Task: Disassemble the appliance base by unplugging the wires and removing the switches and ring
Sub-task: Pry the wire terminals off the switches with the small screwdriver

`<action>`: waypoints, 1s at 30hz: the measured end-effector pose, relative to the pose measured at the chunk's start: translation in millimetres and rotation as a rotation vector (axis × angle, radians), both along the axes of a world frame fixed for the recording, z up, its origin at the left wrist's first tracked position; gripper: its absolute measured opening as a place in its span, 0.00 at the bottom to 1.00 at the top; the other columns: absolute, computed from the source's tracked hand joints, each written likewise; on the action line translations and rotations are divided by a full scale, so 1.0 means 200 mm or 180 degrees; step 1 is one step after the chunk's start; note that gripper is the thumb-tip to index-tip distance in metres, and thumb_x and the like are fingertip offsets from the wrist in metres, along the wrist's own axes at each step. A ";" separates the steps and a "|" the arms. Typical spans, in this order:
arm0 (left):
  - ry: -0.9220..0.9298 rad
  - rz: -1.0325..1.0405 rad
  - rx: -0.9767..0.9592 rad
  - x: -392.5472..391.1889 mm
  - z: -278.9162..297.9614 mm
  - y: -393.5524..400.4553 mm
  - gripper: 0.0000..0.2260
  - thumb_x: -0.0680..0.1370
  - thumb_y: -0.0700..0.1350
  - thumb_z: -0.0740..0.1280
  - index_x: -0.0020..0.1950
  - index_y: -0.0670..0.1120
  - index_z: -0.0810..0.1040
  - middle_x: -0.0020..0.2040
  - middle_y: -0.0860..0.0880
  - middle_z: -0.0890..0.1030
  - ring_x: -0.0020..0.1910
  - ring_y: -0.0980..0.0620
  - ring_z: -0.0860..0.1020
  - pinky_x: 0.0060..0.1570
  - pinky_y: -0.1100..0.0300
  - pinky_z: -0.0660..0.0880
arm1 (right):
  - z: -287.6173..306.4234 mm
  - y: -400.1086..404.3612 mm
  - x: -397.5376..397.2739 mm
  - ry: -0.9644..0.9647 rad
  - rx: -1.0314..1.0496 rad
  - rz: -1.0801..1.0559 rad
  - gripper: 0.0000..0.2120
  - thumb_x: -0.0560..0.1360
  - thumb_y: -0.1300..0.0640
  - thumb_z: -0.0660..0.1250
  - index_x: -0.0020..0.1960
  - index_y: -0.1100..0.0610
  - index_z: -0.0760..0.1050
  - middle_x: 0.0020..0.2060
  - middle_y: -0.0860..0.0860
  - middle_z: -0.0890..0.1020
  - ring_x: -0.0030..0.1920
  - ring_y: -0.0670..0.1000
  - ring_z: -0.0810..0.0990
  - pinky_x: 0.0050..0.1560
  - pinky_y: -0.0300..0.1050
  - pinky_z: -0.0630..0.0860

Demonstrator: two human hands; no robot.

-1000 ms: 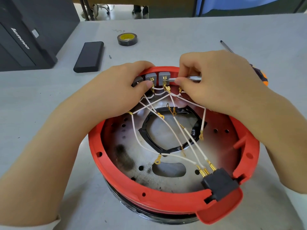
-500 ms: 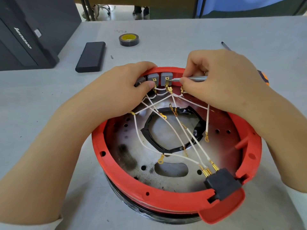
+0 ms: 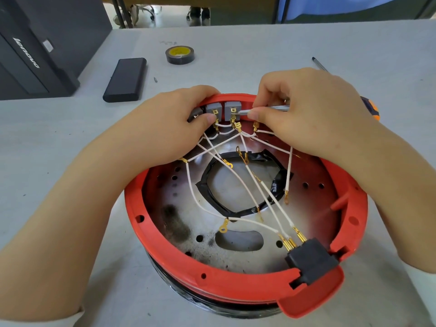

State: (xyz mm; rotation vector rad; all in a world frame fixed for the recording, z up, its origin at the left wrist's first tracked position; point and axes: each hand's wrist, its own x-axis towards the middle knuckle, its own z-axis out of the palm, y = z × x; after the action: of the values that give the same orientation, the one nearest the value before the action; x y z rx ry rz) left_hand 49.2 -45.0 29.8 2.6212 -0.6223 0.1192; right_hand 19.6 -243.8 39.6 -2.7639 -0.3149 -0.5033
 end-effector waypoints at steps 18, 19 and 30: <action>0.0025 0.0027 0.0013 -0.01 0.00 0.01 0.16 0.80 0.53 0.59 0.68 0.60 0.67 0.49 0.62 0.70 0.43 0.60 0.66 0.36 0.63 0.59 | 0.01 0.00 -0.01 0.0186 0.0250 -0.0008 0.07 0.74 0.47 0.67 0.39 0.49 0.75 0.32 0.42 0.75 0.39 0.48 0.74 0.38 0.44 0.64; 0.0018 0.0020 0.0019 -0.01 0.00 0.01 0.16 0.80 0.53 0.59 0.68 0.60 0.67 0.49 0.62 0.70 0.42 0.60 0.66 0.34 0.64 0.59 | 0.01 0.00 -0.01 0.0194 0.0209 -0.0001 0.07 0.74 0.47 0.67 0.40 0.48 0.75 0.32 0.42 0.75 0.39 0.48 0.73 0.37 0.44 0.63; 0.0027 0.0017 0.0028 -0.01 0.00 0.01 0.15 0.80 0.52 0.59 0.67 0.60 0.67 0.49 0.62 0.70 0.43 0.60 0.67 0.36 0.75 0.59 | 0.01 0.00 -0.02 0.0241 0.0260 0.0077 0.06 0.74 0.46 0.67 0.42 0.48 0.76 0.40 0.44 0.81 0.44 0.49 0.77 0.41 0.45 0.68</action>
State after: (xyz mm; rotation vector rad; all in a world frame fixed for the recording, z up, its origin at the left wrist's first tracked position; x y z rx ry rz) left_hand 47.9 -42.3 30.4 2.6306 -0.6144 0.1073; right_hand 16.2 -244.3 42.0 -2.6888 -0.3027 -0.3955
